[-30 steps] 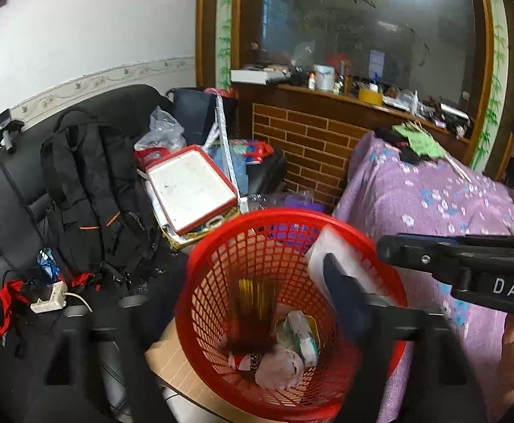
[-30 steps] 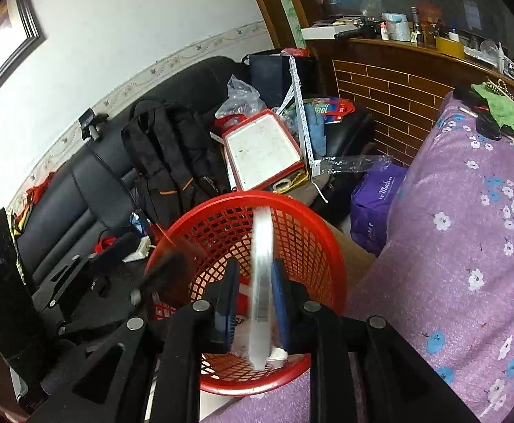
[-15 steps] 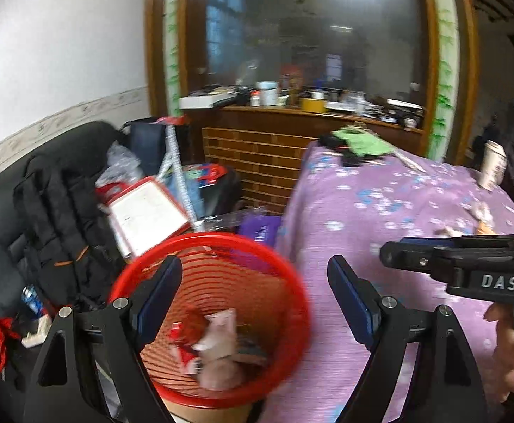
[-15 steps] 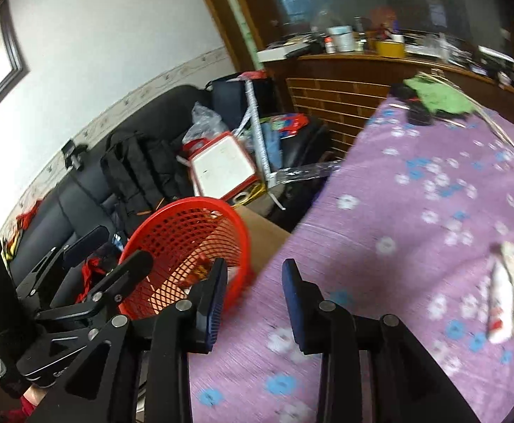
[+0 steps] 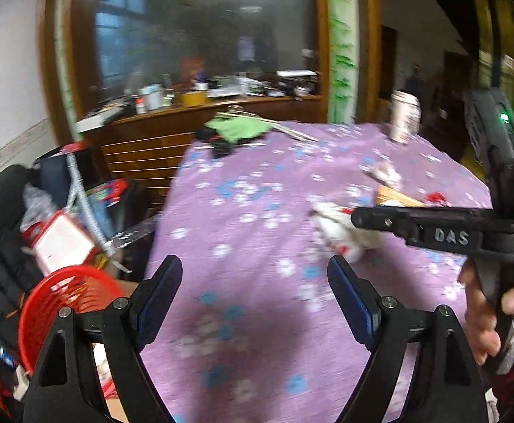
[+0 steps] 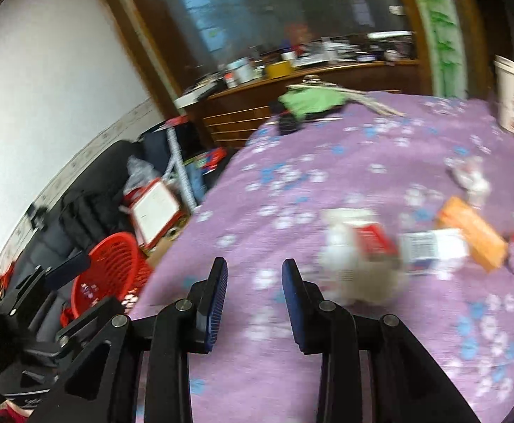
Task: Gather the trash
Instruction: 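Move both tools back over the table, then grasp the white spray bottle with the left tool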
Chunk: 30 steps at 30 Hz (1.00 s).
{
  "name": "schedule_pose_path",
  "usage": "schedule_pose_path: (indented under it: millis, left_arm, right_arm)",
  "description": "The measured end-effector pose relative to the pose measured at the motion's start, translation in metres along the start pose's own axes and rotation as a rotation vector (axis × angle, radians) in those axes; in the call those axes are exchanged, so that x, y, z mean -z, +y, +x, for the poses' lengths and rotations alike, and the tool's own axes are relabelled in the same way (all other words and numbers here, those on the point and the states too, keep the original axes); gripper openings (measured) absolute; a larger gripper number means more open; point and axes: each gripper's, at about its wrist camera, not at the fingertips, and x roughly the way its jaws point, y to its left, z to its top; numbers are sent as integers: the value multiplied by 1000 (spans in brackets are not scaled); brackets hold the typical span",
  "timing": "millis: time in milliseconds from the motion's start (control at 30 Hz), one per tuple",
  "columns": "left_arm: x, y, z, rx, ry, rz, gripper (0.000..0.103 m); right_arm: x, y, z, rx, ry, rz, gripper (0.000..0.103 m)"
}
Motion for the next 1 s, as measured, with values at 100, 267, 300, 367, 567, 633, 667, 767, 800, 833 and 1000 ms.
schedule_pose_path:
  millis: [100,267,300,367,567,633,667,767,800,833,1000]
  left_arm:
    - [-12,-26,18,51,37,32,83]
    - [-30,-55,63,90,119,39,83]
    - [-31,-59,77,87,151,36,83]
    - [-33,-66,109,104,222,30,83]
    - [-31,-73,171,90,348,-32,67]
    - [-32,-77,183,104,357,-41,67]
    - [-33,-79,187,108,358,-42,67]
    - [-35,-86,194,97,344,-29,67]
    - [-35,-85,196,91,338,-28,66]
    - [-36,-83,198,87,336,-30,62]
    - [-25,-61,208,87,362,-75,53]
  right_arm:
    - [-11,-39,-9,29,-2,62,35]
    - [-32,-111,-6,107,-20,159,35]
    - [-33,-124,-3,106,-18,185,35]
    - [-29,-143,-1,79,-32,237,35]
    - [-20,-164,3,92,-53,256,35]
    - [-20,-167,0,93,-74,255,39]
    - [-19,-169,2,78,-74,264,39]
    - [-18,-179,13,93,-54,285,39]
    - [-17,-183,17,81,-44,295,40]
    - [-16,-185,19,68,-39,305,40]
    - [-13,-177,26,10,-10,286,42]
